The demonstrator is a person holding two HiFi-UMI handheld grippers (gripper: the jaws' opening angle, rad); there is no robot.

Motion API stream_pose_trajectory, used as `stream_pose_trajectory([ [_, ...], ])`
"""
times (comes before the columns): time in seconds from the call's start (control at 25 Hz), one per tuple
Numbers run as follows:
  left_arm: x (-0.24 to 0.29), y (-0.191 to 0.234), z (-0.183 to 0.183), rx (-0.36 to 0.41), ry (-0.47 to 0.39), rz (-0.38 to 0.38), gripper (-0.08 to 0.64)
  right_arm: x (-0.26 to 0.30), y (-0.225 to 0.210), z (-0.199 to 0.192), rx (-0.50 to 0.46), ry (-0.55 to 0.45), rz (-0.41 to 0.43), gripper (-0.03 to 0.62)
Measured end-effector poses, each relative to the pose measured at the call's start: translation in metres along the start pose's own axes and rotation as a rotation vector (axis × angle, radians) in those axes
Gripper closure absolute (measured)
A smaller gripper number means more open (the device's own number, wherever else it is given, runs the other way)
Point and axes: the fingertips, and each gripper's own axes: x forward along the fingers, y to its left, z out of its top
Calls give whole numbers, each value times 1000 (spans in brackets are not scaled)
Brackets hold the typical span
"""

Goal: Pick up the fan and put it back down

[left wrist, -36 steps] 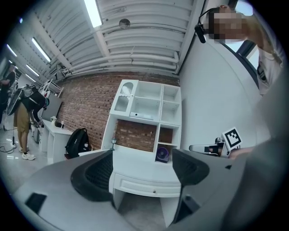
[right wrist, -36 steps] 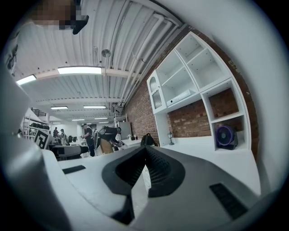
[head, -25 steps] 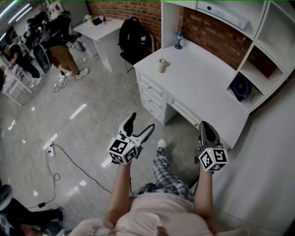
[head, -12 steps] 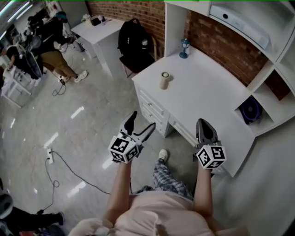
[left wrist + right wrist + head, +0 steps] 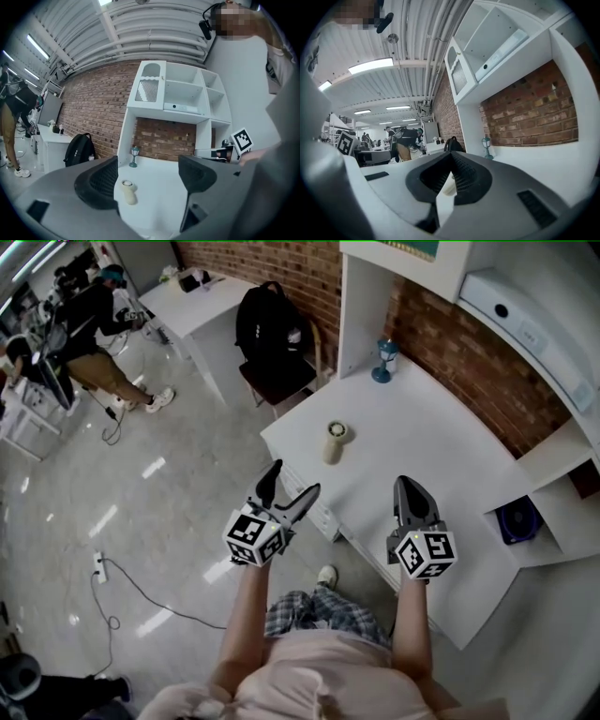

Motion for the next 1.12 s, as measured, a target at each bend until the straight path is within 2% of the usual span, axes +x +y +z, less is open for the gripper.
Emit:
stream_pose_trajectory([
  [0.72, 102, 57, -17, -17, 133, -37, 171, 105, -32, 1, 16, 60, -31, 577],
  [1.12, 176, 87, -69, -57, 265, -4, 172, 184, -62, -37, -29, 194, -22, 577],
])
